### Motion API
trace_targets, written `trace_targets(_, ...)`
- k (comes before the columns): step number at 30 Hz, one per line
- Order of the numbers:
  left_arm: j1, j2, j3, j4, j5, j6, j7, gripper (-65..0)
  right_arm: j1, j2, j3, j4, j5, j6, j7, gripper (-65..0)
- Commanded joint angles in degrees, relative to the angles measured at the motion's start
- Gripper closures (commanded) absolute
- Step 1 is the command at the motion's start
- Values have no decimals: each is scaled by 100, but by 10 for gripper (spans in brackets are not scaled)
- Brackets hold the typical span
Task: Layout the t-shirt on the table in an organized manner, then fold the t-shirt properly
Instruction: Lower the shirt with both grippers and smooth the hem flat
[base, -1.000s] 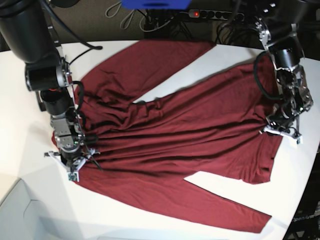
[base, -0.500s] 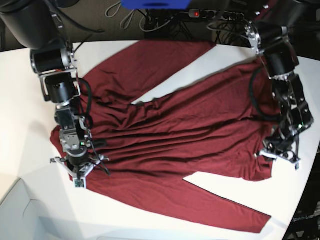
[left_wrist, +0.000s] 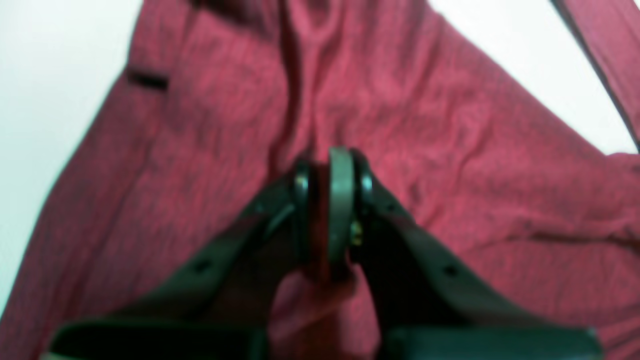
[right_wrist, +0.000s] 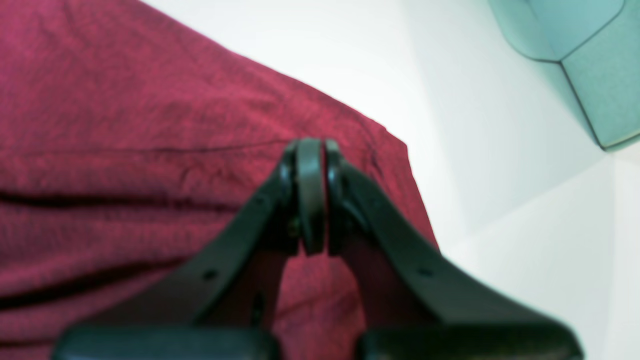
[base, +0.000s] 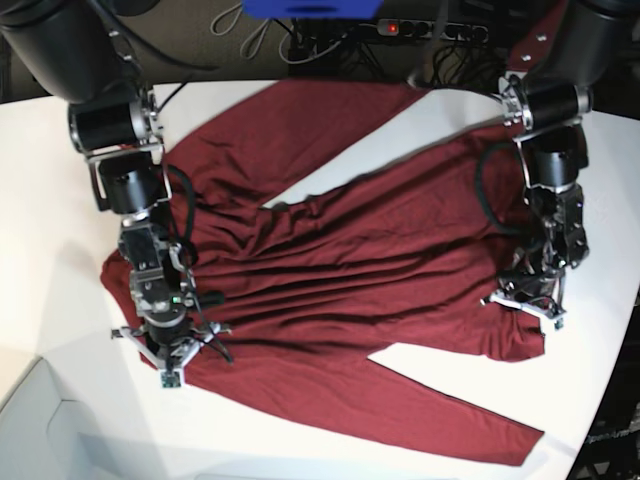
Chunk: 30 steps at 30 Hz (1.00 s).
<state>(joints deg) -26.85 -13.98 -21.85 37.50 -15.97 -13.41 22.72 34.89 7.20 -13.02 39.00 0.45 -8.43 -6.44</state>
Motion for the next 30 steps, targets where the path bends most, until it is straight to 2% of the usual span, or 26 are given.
trace_targets(1,43,-198,-18,61,27,62,71,-53,207,-12,5,104,-32,-50,173,0)
trace_targets(9,632,-655,-18,61,-790,53,203,-53,216,-30,5,95,-40,-50,182,0)
trace_targets(13,685,-760,-18,272,-1406,27,800,-53,207,-48,5,95,-40,-50,182,0)
trace_targets(18,958,-813,-18,1222,-2012,44,1680,-53,190,-127,5,95,-40,-50,156,0)
trace_targets(21,1195,-804,-9,1828,-2135,53,1987,-53,181,-144,5,95,-40,-50,147,0)
trace_targets(24,1564,-796,-9,2294,-2179,62,2066,-53,181,-136,5,95,-40,-50,138,0)
trace_targets(30,1969,-831,-9,2479,-2179,62,2119,-53,181,-136,5,95,-40,-50,138,0)
